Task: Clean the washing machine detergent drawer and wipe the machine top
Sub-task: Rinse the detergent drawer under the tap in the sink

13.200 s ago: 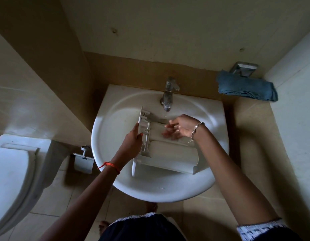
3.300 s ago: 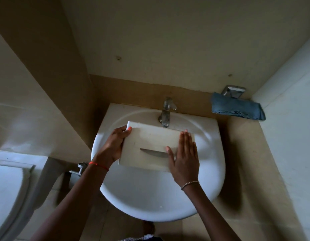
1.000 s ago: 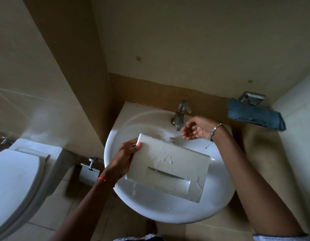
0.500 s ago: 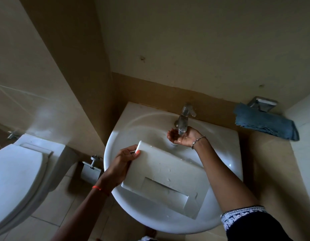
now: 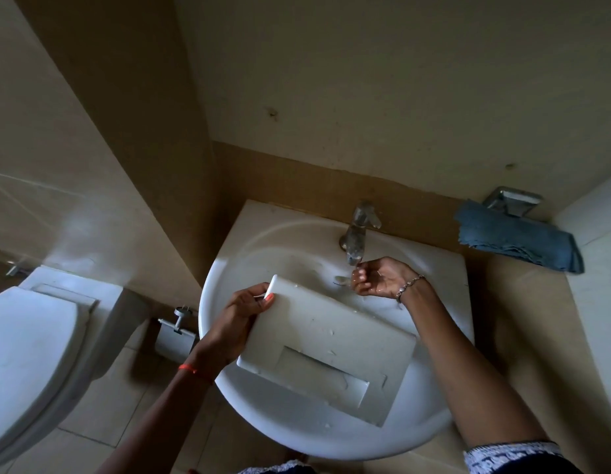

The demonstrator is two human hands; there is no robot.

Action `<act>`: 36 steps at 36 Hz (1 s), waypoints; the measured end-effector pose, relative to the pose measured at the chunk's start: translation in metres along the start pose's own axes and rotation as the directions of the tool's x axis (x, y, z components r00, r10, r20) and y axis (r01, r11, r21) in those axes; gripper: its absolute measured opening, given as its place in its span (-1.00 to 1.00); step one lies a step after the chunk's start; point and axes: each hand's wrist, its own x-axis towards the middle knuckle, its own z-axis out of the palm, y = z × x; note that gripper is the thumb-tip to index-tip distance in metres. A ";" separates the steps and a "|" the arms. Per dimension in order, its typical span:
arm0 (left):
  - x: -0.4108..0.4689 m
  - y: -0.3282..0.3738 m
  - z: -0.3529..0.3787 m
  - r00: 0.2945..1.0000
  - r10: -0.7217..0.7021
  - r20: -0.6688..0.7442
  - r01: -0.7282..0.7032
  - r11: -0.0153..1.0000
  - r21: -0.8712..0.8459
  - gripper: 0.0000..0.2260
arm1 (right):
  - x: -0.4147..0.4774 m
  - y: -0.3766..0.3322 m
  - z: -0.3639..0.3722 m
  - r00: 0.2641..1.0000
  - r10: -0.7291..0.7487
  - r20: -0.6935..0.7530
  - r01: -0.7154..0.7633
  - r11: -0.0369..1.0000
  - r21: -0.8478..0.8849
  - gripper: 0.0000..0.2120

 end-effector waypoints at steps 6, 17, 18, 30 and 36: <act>0.005 0.006 0.005 1.000 0.017 0.019 -0.017 1.000 -0.004 -0.83 | -0.063 -0.016 0.006 0.996 -0.084 0.014 0.085 0.961 -0.264 -0.77; 0.010 0.006 0.011 0.999 0.019 0.033 -0.018 1.000 -0.019 -0.75 | -0.127 0.004 0.019 0.942 -0.314 -0.115 0.065 0.508 -0.859 -0.64; 0.010 0.006 0.011 0.999 0.023 0.037 -0.022 1.000 -0.011 -0.76 | -0.128 0.006 0.019 0.939 -0.320 -0.127 0.048 0.486 -0.873 -0.65; 0.006 0.002 0.009 0.999 0.043 -0.005 -0.043 0.999 -0.012 -0.83 | -0.084 -0.004 0.015 0.898 -0.362 -0.249 0.151 0.786 -0.599 -0.69; 0.004 0.000 0.010 0.998 0.054 -0.020 -0.054 0.998 -0.010 -0.80 | -0.020 -0.005 0.025 0.970 -0.104 -0.220 0.104 0.995 -0.012 -0.61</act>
